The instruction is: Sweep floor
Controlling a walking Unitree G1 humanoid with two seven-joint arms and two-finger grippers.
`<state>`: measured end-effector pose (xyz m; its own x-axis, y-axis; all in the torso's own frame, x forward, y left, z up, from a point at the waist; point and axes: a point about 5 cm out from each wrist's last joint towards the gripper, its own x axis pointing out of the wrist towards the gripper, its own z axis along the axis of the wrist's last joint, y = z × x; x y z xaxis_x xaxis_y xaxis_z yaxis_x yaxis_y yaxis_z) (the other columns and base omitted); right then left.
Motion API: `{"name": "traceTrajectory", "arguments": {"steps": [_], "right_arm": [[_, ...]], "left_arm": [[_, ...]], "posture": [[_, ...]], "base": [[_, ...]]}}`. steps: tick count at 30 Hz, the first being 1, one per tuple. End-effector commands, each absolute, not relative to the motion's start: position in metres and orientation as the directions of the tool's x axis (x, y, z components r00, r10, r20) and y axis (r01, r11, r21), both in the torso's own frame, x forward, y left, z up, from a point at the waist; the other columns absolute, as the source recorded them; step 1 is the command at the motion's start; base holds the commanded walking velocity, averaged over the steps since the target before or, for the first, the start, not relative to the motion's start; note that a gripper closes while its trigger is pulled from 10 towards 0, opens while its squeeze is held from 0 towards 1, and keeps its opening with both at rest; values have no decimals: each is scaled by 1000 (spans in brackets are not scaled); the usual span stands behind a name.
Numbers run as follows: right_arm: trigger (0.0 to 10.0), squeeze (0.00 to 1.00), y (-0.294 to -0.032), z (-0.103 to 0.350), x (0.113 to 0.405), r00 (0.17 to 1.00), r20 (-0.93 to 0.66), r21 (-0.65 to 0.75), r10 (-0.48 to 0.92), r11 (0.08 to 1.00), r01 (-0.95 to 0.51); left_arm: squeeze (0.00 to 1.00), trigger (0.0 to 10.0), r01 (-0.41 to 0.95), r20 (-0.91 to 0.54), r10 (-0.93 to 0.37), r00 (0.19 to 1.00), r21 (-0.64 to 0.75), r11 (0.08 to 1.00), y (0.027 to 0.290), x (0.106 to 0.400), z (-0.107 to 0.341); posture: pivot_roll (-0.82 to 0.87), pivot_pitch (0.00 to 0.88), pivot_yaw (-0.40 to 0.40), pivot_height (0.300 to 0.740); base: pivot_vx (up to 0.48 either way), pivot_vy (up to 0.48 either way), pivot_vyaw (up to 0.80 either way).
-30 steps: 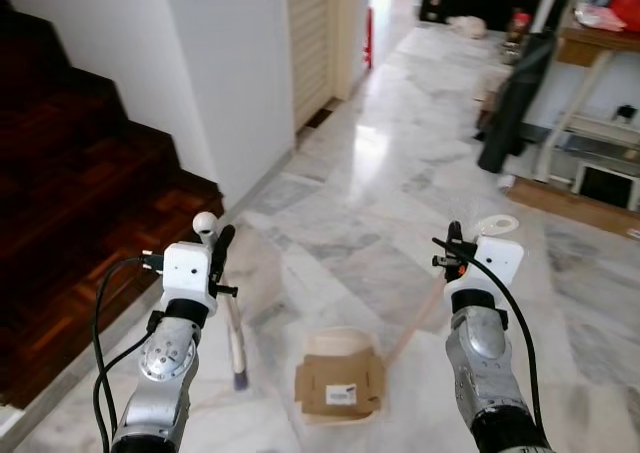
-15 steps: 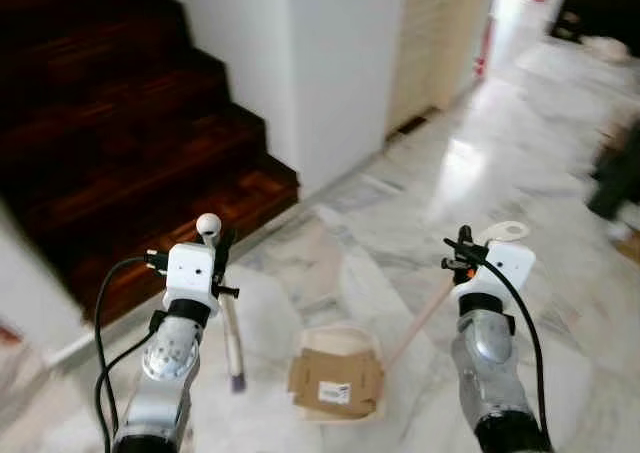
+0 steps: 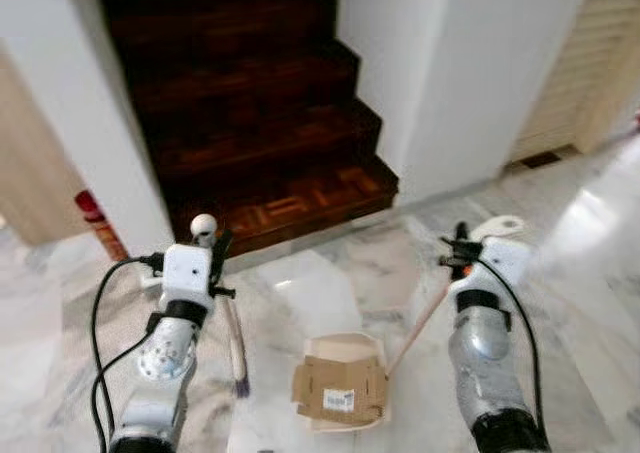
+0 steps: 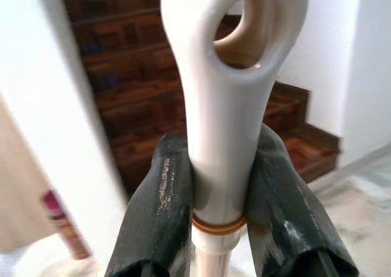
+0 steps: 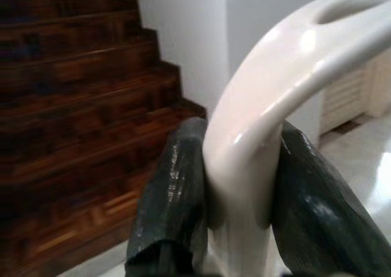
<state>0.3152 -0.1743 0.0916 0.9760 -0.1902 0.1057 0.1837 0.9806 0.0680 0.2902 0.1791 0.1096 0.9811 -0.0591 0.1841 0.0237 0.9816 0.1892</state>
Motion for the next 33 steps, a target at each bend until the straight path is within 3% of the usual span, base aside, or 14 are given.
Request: {"name": "traceTrajectory", "arguments": {"steps": [1,22,33], "right_arm": [[10000,0,-178,103,318,966,152,94,-208,976,196],[10000,0,-176,105,319,969,156,88,-193,980,181],[10000,0,-176,105,319,968,150,97,-200,978,187]], "left_arm": [[0,10000,11,246,-60,967,195,981,177,291,123],[0,10000,4,245,-52,968,190,982,177,288,122],[0,10000,6,239,-53,970,192,981,177,286,120]], "posture": [[128,0,-9,740],[127,0,-16,740],[127,0,-17,740]], "base": [[0,0,469],[0,0,640],[0,0,0]]}}
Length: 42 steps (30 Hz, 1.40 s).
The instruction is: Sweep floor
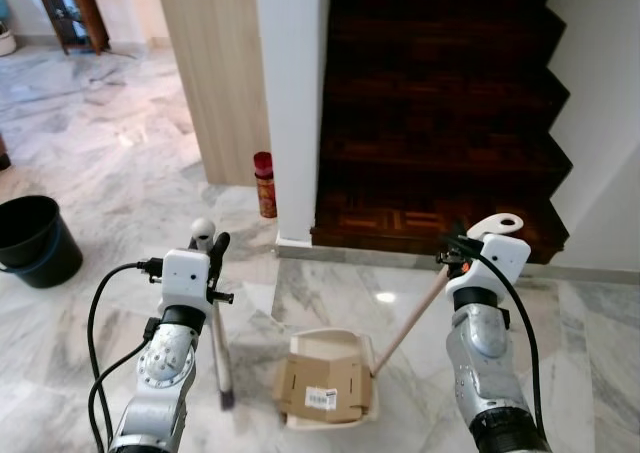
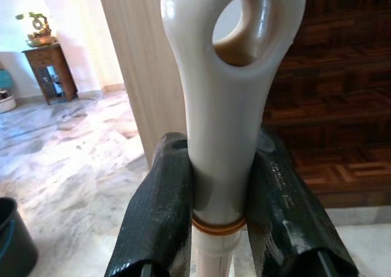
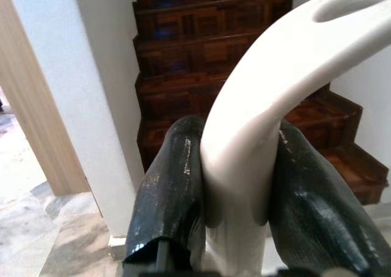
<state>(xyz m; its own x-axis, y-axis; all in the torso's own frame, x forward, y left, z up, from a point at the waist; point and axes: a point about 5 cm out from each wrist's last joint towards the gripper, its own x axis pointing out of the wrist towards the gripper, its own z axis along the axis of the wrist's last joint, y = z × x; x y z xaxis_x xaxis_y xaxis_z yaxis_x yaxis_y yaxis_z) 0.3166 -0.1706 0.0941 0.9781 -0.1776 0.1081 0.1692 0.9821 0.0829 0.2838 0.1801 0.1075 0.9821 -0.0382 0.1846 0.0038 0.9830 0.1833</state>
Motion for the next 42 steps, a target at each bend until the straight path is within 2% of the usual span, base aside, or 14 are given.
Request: {"name": "traceTrajectory", "arguments": {"steps": [1,29,42], "right_arm": [[10000,0,-176,105,319,968,150,96,-201,977,188],[10000,0,-180,108,322,965,146,102,-219,973,205],[10000,0,-176,105,321,970,130,106,-204,976,191]], "left_arm": [[0,10000,6,239,-52,970,191,982,177,286,120],[0,10000,8,230,-46,972,165,986,176,289,120],[0,10000,11,220,-48,974,164,986,174,289,120]], "posture": [[127,0,-17,740],[113,26,-12,740],[113,47,-13,740]], "base": [[0,0,0],[0,0,0],[0,287,0]]}}
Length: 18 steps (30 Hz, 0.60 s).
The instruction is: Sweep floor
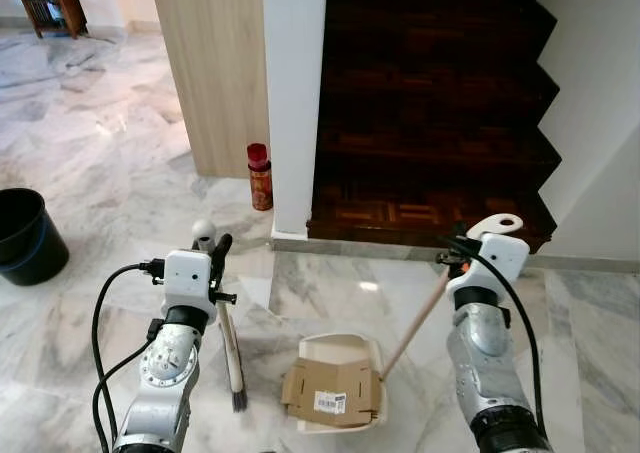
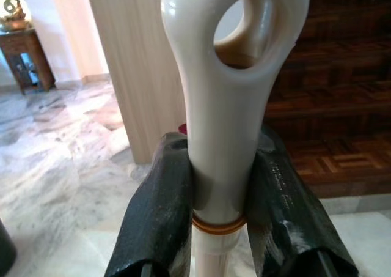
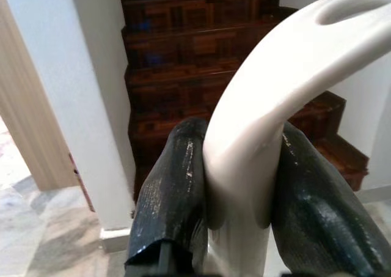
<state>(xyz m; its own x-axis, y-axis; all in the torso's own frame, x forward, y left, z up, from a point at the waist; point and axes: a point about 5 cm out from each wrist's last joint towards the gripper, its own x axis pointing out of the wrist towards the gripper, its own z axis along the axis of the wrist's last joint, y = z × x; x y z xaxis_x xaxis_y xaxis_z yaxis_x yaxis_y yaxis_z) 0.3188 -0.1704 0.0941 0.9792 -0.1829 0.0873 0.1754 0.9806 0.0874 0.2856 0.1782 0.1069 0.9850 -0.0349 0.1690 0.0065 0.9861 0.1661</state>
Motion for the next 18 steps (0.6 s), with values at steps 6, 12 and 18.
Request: {"name": "traceTrajectory", "arguments": {"steps": [6,12,18], "right_arm": [[10000,0,-176,106,321,971,131,108,-201,976,188],[10000,0,-172,106,321,975,127,114,-182,979,168],[10000,0,-170,107,322,980,121,122,-161,982,146]], "left_arm": [[0,10000,11,220,-48,974,164,986,174,289,120],[0,10000,13,219,-48,975,161,987,174,289,120],[0,10000,11,218,-46,975,159,987,174,289,120]], "posture": [[111,52,-14,740],[110,58,-16,740],[108,59,-15,740]], "base": [[0,364,0],[0,364,0],[0,366,0]]}}
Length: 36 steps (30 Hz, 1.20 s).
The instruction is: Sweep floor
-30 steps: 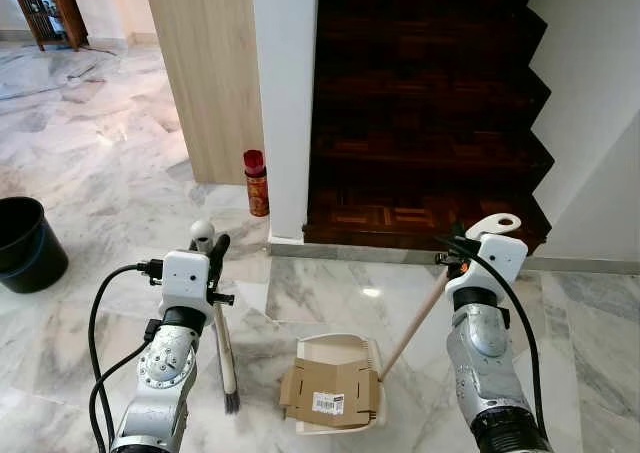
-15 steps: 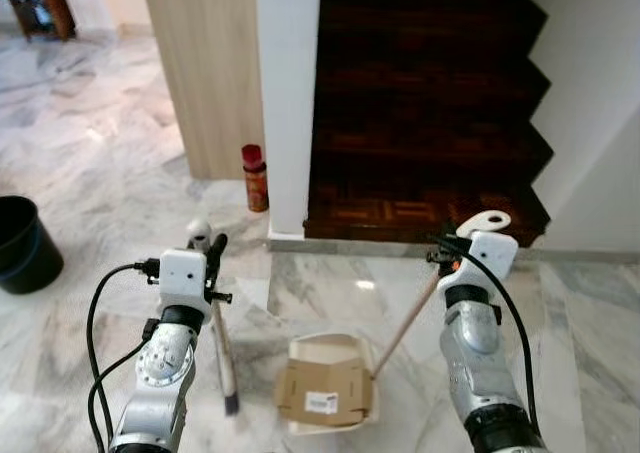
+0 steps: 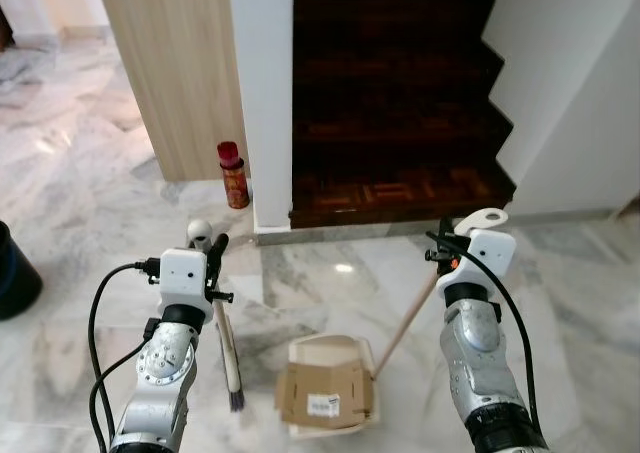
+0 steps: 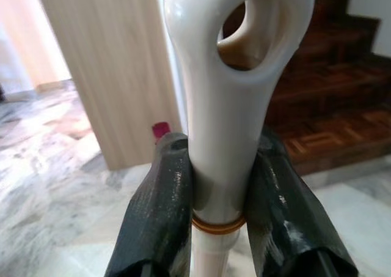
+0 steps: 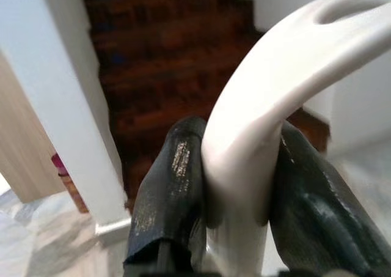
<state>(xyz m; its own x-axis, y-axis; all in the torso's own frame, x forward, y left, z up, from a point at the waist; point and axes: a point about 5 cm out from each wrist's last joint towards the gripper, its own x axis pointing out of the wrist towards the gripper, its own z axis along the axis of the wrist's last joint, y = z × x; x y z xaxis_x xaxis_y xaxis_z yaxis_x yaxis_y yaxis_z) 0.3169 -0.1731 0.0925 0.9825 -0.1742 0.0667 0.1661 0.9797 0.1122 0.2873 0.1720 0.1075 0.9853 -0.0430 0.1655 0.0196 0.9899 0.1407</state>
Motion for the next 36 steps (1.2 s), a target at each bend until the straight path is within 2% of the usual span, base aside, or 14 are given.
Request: {"name": "traceTrajectory", "arguments": {"steps": [1,36], "right_arm": [[10000,0,-170,108,322,980,123,123,-155,982,140],[10000,0,-163,104,321,989,99,164,-106,982,89]], "left_arm": [[0,10000,11,218,-46,975,160,987,174,289,120],[0,10000,3,228,-42,973,167,986,176,285,121]], "posture": [[108,60,-14,740],[138,17,-26,740]], "base": [[0,368,0],[0,360,0]]}}
